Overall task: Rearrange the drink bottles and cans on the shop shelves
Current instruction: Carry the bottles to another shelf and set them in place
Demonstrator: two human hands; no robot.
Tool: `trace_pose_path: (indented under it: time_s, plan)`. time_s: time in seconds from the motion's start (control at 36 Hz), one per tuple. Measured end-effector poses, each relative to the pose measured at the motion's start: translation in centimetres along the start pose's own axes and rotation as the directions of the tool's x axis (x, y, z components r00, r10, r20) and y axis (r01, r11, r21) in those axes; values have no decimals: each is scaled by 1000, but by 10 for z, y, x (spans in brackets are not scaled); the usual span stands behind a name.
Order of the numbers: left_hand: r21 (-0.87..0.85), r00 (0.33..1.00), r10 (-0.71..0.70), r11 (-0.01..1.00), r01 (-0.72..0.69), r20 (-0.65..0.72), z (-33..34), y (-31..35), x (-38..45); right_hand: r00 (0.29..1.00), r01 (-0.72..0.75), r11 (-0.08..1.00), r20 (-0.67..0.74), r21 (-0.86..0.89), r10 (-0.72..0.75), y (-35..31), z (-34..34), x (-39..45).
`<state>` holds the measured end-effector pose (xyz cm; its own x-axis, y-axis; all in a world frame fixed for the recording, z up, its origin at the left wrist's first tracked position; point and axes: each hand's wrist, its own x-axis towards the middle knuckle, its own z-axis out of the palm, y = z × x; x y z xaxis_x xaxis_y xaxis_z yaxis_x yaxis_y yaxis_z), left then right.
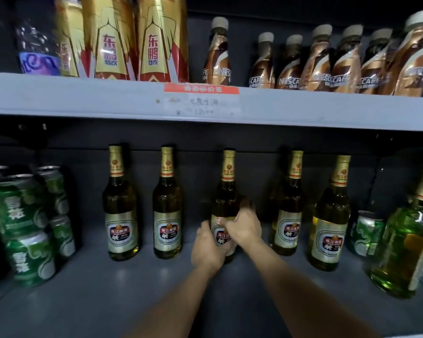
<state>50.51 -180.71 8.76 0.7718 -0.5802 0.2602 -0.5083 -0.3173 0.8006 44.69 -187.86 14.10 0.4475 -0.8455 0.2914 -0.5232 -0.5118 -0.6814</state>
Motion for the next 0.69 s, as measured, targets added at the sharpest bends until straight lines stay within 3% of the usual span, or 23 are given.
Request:
trace_pose_path:
  time_s: [0.22,0.61,0.69]
  plan:
    - [16,991,-84,996,86,-105,-8,-2,16,998,59,998,-9,-2,-59,-16,14,6]
    - [-40,990,-87,996,83,-113,-14,-10,26,988,155,988,11,-22,-154,-26,26,11]
    - [-33,992,-84,996,82,-90,-13,-12,26,988,148,989,-41,-24,-149,-20,22,6]
